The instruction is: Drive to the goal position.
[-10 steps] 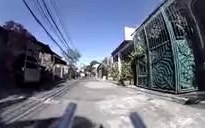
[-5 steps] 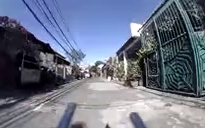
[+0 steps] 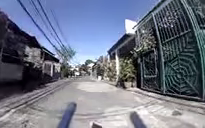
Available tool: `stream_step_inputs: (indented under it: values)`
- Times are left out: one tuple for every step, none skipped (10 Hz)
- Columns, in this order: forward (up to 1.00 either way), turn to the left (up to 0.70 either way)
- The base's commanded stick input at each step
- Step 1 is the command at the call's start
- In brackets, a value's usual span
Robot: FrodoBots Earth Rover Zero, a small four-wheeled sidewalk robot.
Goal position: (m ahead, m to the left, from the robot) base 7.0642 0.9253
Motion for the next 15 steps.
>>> stream_step_inputs:
  values:
    - [1.0, 0.2]
    - [1.0, 0.14]
    - [1.0, 0.02]
    - [1.0, 0.09]
    - [1.0, 0.11]
    - [1.0, 0.13]
    - [1.0, 0.12]
    - [1.0, 0.12]
    - [1.0, 0.13]
    - [1.0, 0.2]
    - [1.0, 0.18]
    - [1.0, 0.12]
    - [1.0, 0.1]
    - [1.0, 0.05]
    - [1.0, 0.0]
